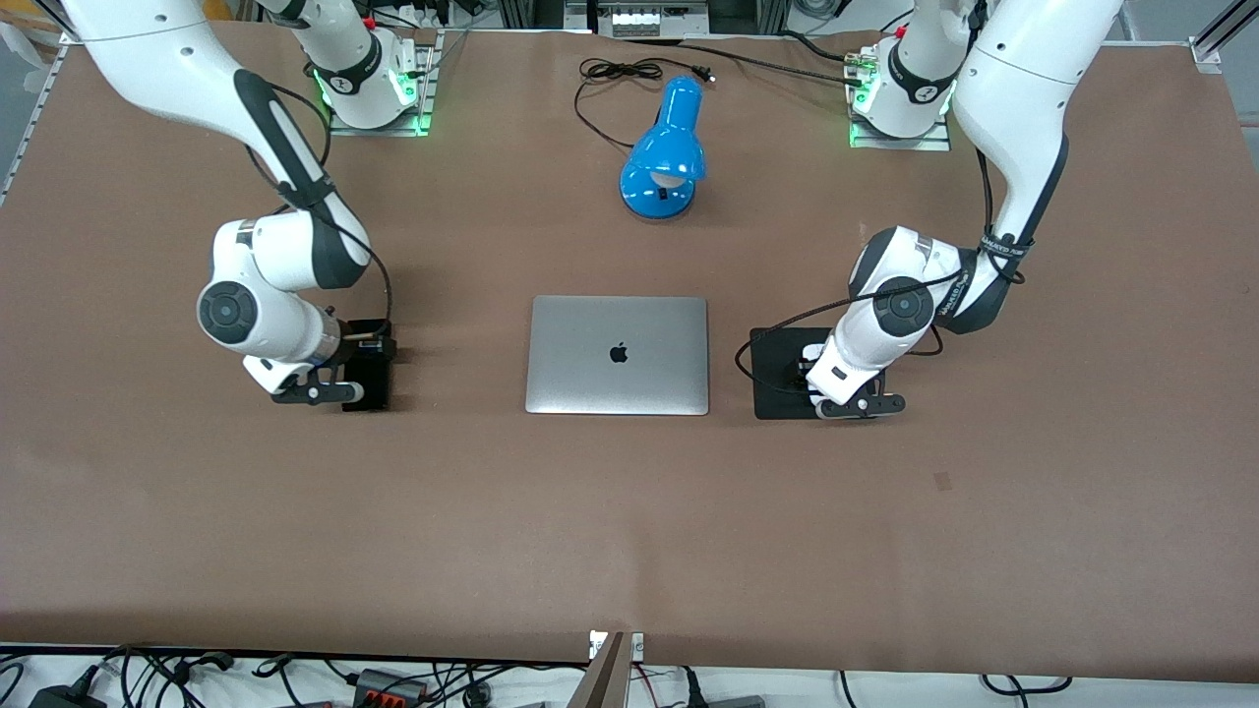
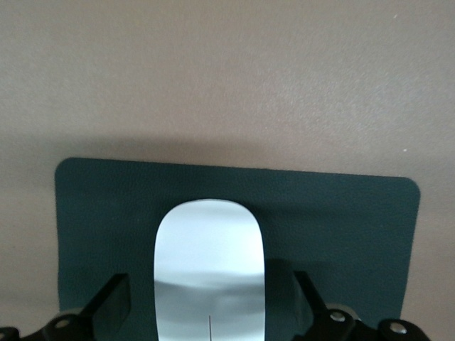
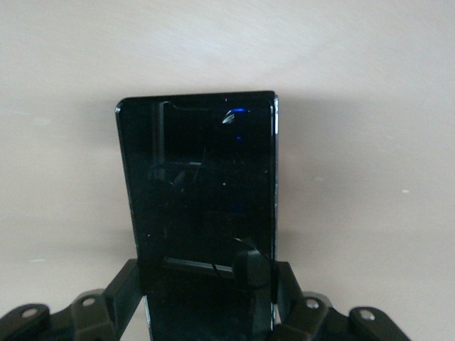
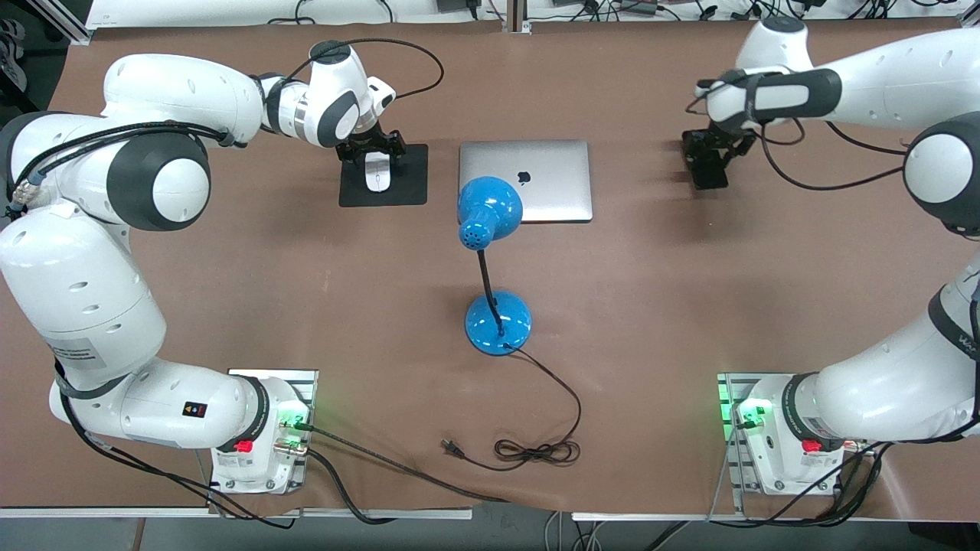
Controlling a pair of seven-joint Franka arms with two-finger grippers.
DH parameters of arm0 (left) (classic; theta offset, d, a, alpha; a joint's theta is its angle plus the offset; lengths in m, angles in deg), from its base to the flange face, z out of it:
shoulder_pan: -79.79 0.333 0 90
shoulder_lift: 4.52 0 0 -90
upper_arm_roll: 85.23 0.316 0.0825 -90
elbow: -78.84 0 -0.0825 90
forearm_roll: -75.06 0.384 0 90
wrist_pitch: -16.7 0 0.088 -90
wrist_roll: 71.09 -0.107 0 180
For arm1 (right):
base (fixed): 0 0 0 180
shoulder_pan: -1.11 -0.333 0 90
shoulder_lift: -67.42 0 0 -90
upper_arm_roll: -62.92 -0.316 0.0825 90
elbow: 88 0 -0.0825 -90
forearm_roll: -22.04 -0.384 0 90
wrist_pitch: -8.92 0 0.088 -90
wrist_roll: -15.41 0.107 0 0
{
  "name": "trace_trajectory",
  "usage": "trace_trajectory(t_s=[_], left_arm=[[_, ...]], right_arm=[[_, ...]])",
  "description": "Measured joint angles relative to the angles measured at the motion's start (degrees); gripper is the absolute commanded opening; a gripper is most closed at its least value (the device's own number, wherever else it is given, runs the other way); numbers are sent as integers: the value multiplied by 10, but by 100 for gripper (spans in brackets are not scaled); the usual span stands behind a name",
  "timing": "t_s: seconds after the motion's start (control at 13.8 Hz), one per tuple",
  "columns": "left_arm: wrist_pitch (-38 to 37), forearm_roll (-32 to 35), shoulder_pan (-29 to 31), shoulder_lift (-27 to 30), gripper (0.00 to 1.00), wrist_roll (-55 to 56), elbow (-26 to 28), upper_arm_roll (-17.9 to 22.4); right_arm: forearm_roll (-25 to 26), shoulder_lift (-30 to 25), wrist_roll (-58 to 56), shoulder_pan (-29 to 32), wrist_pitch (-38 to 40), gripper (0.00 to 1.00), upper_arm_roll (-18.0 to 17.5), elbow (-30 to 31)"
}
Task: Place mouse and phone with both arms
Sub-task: 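Carry the white mouse with the left gripper onto the mouse pad, then release the mouse and raise the left gripper while the right gripper carries the phone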
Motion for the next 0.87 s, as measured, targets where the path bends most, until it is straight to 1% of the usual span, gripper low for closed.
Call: trace_trajectory(t_s=[0.07, 0.14, 0.29, 0.43, 0.65, 0.87], left_arm=[[-10, 0, 0, 6, 100, 0, -4, 0], [-38, 0, 0, 14, 100, 0, -14, 0], [-129, 0, 1, 37, 100, 0, -50, 0], [-225, 0, 2, 58, 100, -5, -101, 1], [-361, 0, 14, 74, 100, -73, -180, 4], [-466, 0, 59, 93, 100, -140, -230, 5]], right_arm=[[0, 0, 11, -16, 17, 63, 0, -16], [-1, 0, 19, -32, 24, 63, -1, -25], [-7, 1, 49, -60, 27, 63, -1, -32], [-9, 6, 83, -82, 27, 63, -1, -35], [-11, 24, 111, -98, 23, 64, -1, -41], [-32, 37, 112, -105, 12, 65, -1, -44]])
